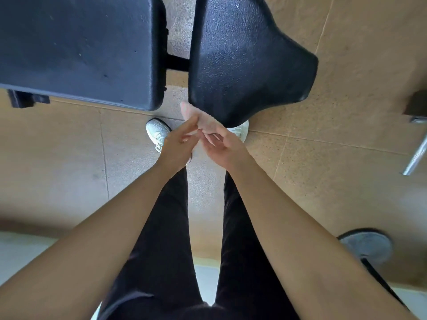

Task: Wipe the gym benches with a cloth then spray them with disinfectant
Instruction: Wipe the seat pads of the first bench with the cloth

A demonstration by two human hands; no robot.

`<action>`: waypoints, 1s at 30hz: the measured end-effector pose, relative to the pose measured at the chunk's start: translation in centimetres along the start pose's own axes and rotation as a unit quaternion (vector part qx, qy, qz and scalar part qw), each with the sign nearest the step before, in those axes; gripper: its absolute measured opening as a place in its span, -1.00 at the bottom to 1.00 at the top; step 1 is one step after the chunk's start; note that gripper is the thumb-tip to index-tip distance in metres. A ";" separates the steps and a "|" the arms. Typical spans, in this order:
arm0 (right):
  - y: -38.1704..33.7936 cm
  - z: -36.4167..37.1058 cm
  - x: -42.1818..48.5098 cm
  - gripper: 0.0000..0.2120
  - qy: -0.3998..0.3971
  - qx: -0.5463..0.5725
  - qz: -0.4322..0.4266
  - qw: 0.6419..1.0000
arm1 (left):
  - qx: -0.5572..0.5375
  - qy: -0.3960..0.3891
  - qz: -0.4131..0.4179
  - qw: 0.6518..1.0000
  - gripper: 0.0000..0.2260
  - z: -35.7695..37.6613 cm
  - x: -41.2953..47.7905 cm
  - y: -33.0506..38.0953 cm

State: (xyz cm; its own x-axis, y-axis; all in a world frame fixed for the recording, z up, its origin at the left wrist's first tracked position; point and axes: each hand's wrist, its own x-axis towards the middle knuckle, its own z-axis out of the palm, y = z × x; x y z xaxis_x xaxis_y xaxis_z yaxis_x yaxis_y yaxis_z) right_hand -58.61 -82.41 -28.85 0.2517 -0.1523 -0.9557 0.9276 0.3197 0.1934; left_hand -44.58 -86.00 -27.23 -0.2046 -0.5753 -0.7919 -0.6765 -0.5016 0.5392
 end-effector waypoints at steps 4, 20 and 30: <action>-0.2 -0.5 1.2 -0.87 0.019 0.044 -0.027 0.998 | 0.071 0.028 0.029 0.997 -0.57 -1.0 0.3 0.3; -11.3 -7.8 -1.5 -0.55 0.262 -0.601 -0.304 0.691 | 0.295 0.027 0.063 0.953 -0.36 2.3 2.0 4.1; -17.7 -9.2 -4.8 -0.73 0.242 -0.423 -0.417 0.767 | 0.319 0.030 0.045 0.946 -0.33 2.5 2.3 4.3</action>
State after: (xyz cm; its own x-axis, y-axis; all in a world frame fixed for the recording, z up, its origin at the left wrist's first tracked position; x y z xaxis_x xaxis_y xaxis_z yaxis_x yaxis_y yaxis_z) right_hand -78.82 -78.70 -29.74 -0.6534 -0.3349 -0.6789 0.1475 0.8233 -0.5482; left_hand -49.72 -87.86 -27.43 -0.2549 -0.6425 -0.7226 -0.9514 0.0332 0.3061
